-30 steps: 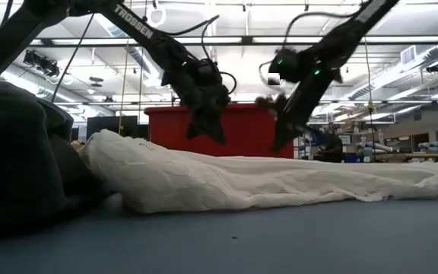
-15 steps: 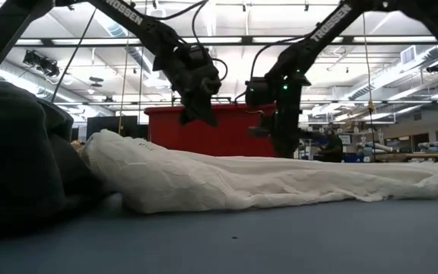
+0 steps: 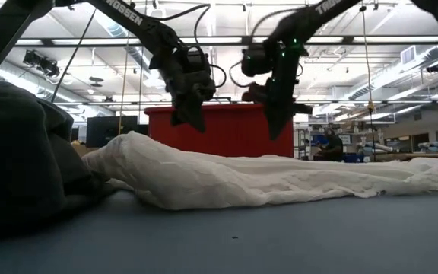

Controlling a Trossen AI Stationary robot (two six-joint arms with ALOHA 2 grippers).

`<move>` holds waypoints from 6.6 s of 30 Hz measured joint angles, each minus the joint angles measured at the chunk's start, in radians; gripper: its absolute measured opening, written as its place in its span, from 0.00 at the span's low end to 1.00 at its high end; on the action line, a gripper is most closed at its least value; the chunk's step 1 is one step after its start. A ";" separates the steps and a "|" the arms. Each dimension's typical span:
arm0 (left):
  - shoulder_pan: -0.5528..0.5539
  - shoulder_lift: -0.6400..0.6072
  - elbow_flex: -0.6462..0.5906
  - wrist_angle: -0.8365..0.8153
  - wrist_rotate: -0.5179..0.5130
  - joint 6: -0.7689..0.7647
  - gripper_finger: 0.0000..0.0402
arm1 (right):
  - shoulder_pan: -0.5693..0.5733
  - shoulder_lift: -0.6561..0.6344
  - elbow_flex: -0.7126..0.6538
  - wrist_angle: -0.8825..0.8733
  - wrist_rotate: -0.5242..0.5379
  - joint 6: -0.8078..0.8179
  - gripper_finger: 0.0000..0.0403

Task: Fold laundry
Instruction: Fold the white shirt

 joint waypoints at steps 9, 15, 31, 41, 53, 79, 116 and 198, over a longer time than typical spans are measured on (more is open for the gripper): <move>-0.029 0.002 0.000 0.000 -0.001 0.011 0.01 | 0.292 -0.070 -0.229 0.094 -0.183 0.060 0.01; -0.083 0.051 0.000 0.002 0.002 -0.004 0.01 | 0.409 -0.079 -0.451 0.294 -0.247 0.195 0.01; -0.343 0.210 0.000 -0.032 -0.057 -0.280 0.01 | 0.562 -0.514 -0.903 0.026 0.145 0.196 0.01; -0.336 0.207 -0.074 -0.083 -0.171 -0.409 0.01 | 0.382 -0.849 -0.925 0.141 0.070 0.262 0.01; -0.232 0.096 -0.248 -0.196 -0.174 -0.463 0.01 | 0.553 -0.691 -0.907 0.770 -0.026 0.429 0.00; -0.208 0.011 -0.362 0.113 -0.254 -0.549 0.01 | 0.894 -0.226 -0.610 0.542 -0.453 0.066 0.00; -0.106 0.158 -0.218 0.680 -0.313 -0.621 0.01 | 0.383 -0.424 -0.636 0.466 0.104 0.489 0.02; -0.114 0.146 -0.068 0.024 0.006 -0.067 0.01 | 0.233 -0.351 -0.781 0.089 0.018 0.496 0.00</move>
